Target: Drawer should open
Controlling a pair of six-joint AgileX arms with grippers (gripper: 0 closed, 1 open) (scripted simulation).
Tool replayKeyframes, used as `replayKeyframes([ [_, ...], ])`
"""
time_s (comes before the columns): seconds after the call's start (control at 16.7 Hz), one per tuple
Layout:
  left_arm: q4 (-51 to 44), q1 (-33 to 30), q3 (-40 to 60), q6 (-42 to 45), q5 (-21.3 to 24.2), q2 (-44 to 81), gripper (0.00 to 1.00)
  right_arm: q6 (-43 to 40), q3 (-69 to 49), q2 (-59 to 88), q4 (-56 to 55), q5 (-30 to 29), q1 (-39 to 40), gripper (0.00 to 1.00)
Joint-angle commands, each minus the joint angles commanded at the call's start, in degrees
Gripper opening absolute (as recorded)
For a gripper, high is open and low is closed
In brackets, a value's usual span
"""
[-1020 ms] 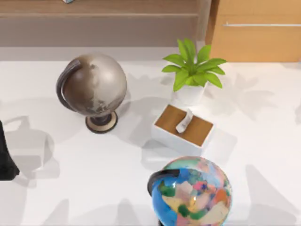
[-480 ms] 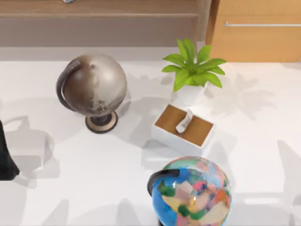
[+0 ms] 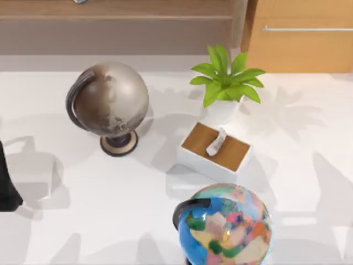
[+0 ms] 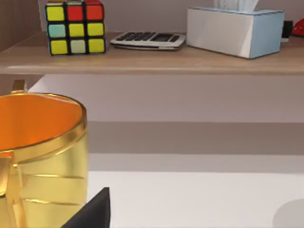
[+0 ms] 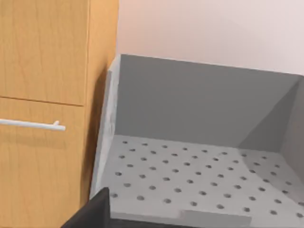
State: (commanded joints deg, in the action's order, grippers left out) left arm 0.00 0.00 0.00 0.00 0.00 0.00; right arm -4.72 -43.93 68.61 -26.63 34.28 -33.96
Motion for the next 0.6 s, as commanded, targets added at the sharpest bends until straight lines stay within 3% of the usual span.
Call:
replayKeyframes([
  [0.24, 0.00, 0.00, 0.00, 0.00, 0.00, 0.00, 1.00, -13.06, -2.01, 8.71, -7.60, -6.59, 7.09, 1.00],
  [0.6, 0.00, 0.00, 0.00, 0.00, 0.00, 0.00, 1.00, -39.77, -5.22, 27.67, -22.54, -21.40, 20.92, 1.00],
])
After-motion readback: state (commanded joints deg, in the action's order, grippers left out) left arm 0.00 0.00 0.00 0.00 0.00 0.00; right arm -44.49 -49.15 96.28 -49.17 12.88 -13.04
